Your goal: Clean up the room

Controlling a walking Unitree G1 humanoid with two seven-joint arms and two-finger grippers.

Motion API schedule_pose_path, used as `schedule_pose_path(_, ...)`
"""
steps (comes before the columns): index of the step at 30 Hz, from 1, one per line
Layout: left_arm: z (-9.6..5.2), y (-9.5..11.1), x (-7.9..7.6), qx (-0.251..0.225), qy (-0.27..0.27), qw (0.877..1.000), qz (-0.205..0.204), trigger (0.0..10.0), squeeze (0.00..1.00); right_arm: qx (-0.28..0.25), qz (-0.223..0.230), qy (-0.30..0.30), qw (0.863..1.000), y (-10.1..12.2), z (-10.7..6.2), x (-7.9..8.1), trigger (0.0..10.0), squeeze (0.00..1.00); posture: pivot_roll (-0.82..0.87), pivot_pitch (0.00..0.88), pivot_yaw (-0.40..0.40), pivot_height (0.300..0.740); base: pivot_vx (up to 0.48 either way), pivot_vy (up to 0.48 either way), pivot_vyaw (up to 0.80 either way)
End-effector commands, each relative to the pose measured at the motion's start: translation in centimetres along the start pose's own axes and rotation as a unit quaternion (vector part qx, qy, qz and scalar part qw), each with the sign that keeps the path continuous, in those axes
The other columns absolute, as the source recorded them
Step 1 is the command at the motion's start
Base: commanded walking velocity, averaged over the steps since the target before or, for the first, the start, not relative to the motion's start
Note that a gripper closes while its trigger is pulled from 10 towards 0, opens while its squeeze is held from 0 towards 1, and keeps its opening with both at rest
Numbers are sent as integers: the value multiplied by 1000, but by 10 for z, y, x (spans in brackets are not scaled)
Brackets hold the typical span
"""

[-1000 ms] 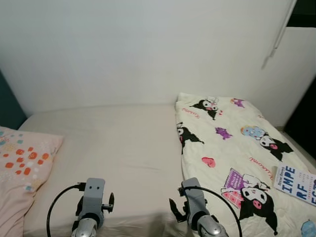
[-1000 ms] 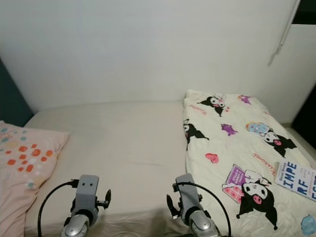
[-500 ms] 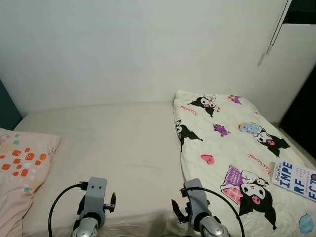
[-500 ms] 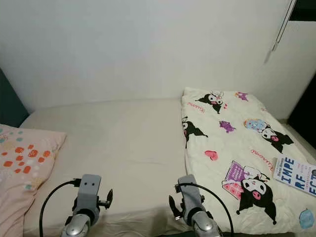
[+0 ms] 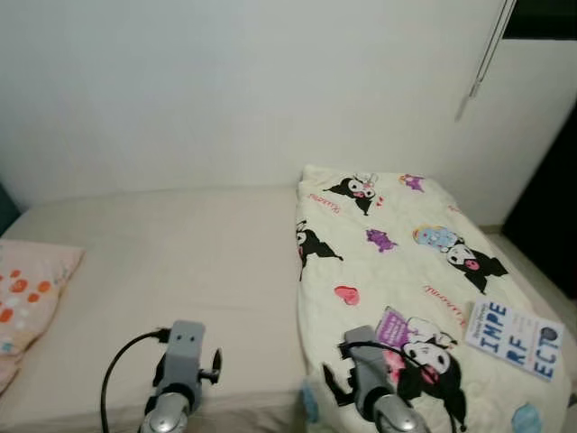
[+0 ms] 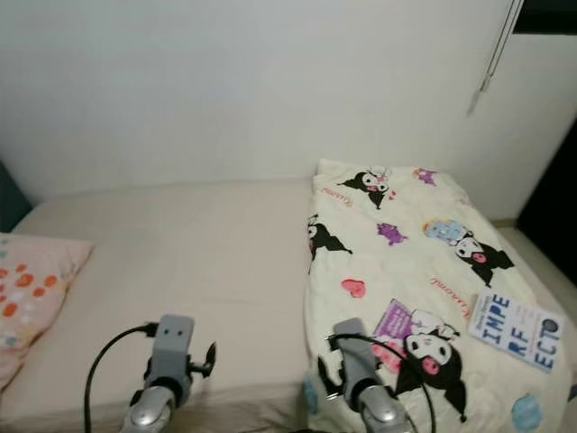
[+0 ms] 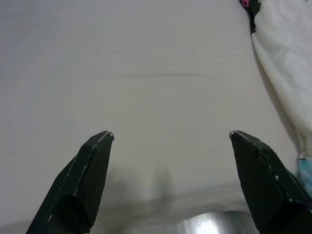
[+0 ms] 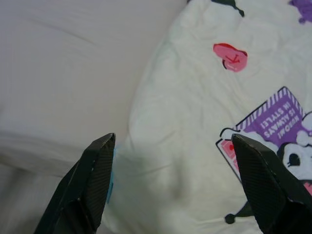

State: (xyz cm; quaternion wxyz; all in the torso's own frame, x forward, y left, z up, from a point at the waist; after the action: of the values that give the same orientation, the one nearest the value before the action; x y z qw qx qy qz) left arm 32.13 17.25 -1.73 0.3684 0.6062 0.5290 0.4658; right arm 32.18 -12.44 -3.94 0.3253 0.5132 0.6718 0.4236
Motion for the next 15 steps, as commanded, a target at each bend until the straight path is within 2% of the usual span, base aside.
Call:
schedule_pose_path(1,-1,-6,1,14,0,1000,-1,10000,0,6,5,3,1000,-5,-2,3,10000,0,-13,39,-37,740,0,-480,0)
schedule_pose_path(15,-1,-6,1,17,-4,1000,2,10000,0,8,10,0,1000,-7,-2,2,10000,0,-12,43,-31,740,0,-480,0)
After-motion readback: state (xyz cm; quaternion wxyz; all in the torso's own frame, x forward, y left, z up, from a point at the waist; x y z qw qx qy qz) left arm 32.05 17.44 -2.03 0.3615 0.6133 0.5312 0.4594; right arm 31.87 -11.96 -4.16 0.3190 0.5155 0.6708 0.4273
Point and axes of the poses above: a point about 5 cm out from each wrist's last joint towards the gripper, its own z axis pointing out of the wrist towards the gripper, its own y axis along the axis of the wrist's last joint, x = y × z, the point moved 6 cm from there along z, pointing out of the wrist towards the gripper, and after that the axes turned 4 degrees about z, right-handed, at the moved point
